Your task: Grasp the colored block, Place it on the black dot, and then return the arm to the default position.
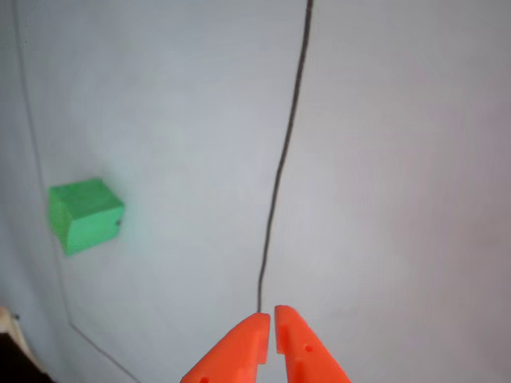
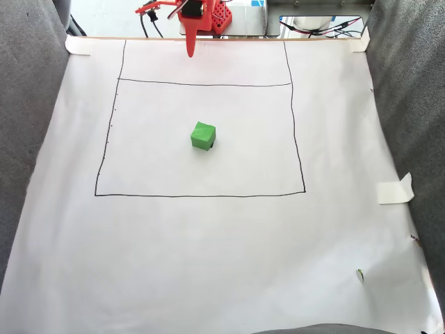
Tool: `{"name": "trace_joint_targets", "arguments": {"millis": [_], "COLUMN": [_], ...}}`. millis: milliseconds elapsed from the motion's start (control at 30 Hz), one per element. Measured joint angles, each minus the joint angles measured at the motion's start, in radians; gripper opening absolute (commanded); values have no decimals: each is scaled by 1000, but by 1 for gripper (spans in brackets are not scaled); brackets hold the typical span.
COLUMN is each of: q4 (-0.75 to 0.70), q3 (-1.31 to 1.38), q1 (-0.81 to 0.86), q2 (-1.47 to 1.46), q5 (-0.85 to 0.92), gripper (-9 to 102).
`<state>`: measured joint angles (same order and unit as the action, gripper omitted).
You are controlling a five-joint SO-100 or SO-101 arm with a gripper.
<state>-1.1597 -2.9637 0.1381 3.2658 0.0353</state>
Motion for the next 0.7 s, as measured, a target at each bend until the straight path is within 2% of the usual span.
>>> {"name": "trace_joint_targets", "arguments": {"millis": [467, 700], "q4": [25, 25], "q3": [-26, -26], "q1": [-60, -84], "q2": [0, 0], "q5": [75, 51], "gripper": [0, 0]}}
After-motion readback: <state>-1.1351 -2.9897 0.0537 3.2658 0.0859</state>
